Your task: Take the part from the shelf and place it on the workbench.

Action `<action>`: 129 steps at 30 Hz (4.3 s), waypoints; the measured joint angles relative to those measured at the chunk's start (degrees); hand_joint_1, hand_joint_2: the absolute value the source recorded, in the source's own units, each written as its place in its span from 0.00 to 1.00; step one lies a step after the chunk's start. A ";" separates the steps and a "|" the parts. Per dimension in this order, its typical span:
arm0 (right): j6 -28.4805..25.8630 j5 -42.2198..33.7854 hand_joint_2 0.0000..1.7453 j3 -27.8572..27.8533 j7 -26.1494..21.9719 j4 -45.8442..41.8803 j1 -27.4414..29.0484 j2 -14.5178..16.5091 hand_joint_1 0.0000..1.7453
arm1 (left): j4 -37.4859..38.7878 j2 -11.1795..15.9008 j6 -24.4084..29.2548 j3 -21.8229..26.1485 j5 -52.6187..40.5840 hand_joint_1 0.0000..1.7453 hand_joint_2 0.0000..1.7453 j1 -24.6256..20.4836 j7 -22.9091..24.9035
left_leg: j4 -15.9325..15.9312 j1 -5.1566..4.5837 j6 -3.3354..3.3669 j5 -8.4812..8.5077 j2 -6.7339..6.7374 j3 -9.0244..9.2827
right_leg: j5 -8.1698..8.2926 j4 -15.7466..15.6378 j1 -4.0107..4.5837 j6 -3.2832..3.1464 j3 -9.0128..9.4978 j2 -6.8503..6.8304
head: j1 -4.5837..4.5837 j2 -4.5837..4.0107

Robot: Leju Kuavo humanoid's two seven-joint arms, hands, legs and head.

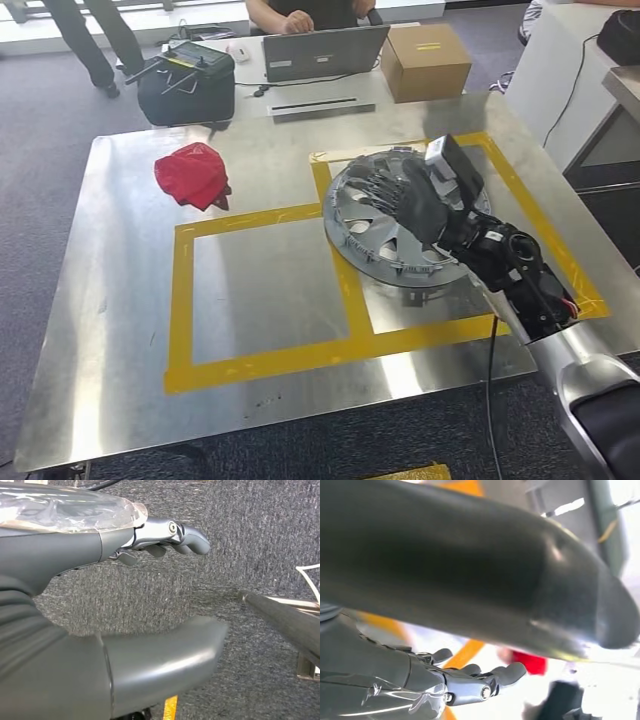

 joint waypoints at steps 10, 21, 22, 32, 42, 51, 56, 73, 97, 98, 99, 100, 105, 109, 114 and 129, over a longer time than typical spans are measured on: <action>-1.01 -1.46 0.00 0.94 -2.19 -11.87 -2.36 2.84 0.00 | 0.00 -0.09 0.22 0.00 -0.58 0.00 0.00 -0.14 0.51 | -0.02 0.03 0.00 0.00 0.03 0.04 | -0.02 -0.01 0.02 0.00 0.03 0.00 | -0.03 0.00; 5.26 -7.95 0.00 2.01 -2.95 -13.43 -3.32 4.13 0.00 | 0.00 -0.20 0.22 0.00 -1.04 0.00 0.00 -0.23 0.70 | -0.01 -0.02 0.00 0.00 0.02 0.08 | -0.01 -0.01 -0.04 0.02 0.07 -0.01 | 0.02 0.00; 5.63 -8.31 0.00 2.20 -2.91 -13.54 -3.27 4.29 0.00 | 0.00 -0.21 0.22 0.00 -1.05 0.00 0.00 -0.26 0.77 | -0.01 -0.03 0.00 0.00 0.02 0.08 | -0.01 -0.01 -0.05 0.02 0.07 -0.01 | 0.02 0.00; 5.39 -9.99 0.00 6.39 -4.04 -14.07 0.58 7.25 0.00 | 0.00 -0.27 0.22 0.00 -1.10 0.00 0.00 -0.29 0.95 | -0.03 0.02 -0.02 -0.02 0.02 0.12 | -0.04 -0.01 -0.02 0.02 0.08 -0.01 | -0.03 0.00; 3.05 -10.62 0.00 7.82 -5.59 -13.98 3.13 8.14 0.00 | 0.00 -0.32 0.22 0.00 -2.07 0.00 0.00 -0.36 1.18 | 0.24 -0.21 0.35 -0.36 0.01 0.08 | -0.16 -0.11 -0.23 0.24 0.18 0.01 | -0.16 0.00; 2.02 -10.38 0.00 7.59 -4.73 -14.68 3.81 8.20 0.00 | 0.00 -0.34 0.22 0.00 -2.09 0.00 0.00 -0.54 1.25 | -1.20 0.34 1.49 -0.55 0.34 1.79 | -4.60 6.74 -0.45 1.50 -2.21 -0.07 | 0.44 0.00; 1.02 -9.86 0.00 7.44 -3.86 -15.23 4.89 8.26 0.00 | 0.00 -0.55 0.22 0.00 -2.25 0.00 0.00 -0.59 1.31 | -0.84 0.79 1.18 -0.96 0.29 2.04 | -5.11 14.47 -1.33 2.48 -7.40 -0.18 | 1.33 0.00; 1.63 -10.98 0.00 6.98 -2.21 -17.53 4.54 8.49 0.00 | 0.00 -0.57 0.52 0.00 -2.40 0.00 0.00 -0.62 1.46 | 7.43 0.86 -0.97 -6.77 0.27 1.42 | 3.38 1.46 -0.58 -0.50 -4.33 -0.14 | -0.68 0.00; 2.15 -9.70 0.00 6.47 -3.03 -16.78 3.68 8.61 0.00 | 0.00 -0.72 0.84 0.00 -2.27 0.00 0.00 -0.75 1.57 | 8.34 0.35 -1.53 -7.57 0.72 -2.07 | 1.77 0.73 -0.68 -1.02 -1.65 -0.56 | 0.79 0.00; 2.14 -9.51 0.00 6.49 -3.06 -16.75 3.72 8.61 0.00 | 0.00 -0.73 0.84 0.00 -2.27 0.00 0.00 -0.75 1.57 | 12.60 0.38 -1.73 -10.09 0.72 -3.64 | 2.26 0.76 -0.66 -1.20 -2.31 -0.58 | 0.38 0.00; 2.11 -9.26 0.00 6.51 -3.06 -16.68 3.76 8.61 0.00 | 0.00 -0.74 0.84 0.00 -2.27 0.00 0.00 -0.74 1.57 | 16.27 0.42 -1.90 -11.74 0.72 -4.79 | 2.73 0.80 -0.65 -1.21 -2.98 -0.59 | 0.04 0.00; 2.01 -8.98 0.00 6.52 -3.02 -16.60 3.77 8.61 0.00 | 0.00 -0.74 0.84 0.00 -2.27 0.00 0.00 -0.72 1.56 | 18.32 0.45 -1.99 -12.23 0.72 -5.08 | 3.19 0.85 -0.64 -1.17 -3.63 -0.59 | -0.18 0.00; 0.31 -7.42 0.00 6.47 -2.52 -16.42 3.64 8.62 0.00 | 0.00 -0.68 0.82 0.00 -2.27 0.00 0.00 -0.89 1.55 | 2.94 0.33 -1.20 -6.69 0.61 5.98 | 4.99 1.12 -0.48 -0.28 -5.73 -0.56 | -0.49 0.00; -0.03 -7.25 0.00 6.45 -2.46 -16.26 3.51 8.61 0.00 | 0.00 -0.64 0.81 0.00 -2.25 0.00 0.00 -0.87 1.52 | -0.26 0.14 0.34 -5.66 0.43 6.83 | 5.92 1.15 -0.49 1.11 -6.40 -0.52 | -0.07 0.00; -1.35 -6.13 0.00 6.42 -2.55 -15.62 3.50 8.63 0.00 | 0.00 -0.68 0.80 0.00 -2.23 0.00 0.00 -0.82 1.53 | -0.49 0.20 1.94 -3.21 0.75 4.10 | -5.55 15.71 -0.67 2.16 -10.68 -0.50 | 0.91 0.00; 1.65 -7.81 0.00 6.20 -3.20 -13.99 2.67 8.63 0.00 | 0.00 -0.48 0.88 0.00 -1.95 0.00 0.00 -0.29 1.60 | 13.74 0.34 -1.61 -9.71 0.68 -5.26 | 2.30 -0.83 -0.59 -1.13 -0.83 -0.98 | 0.52 0.00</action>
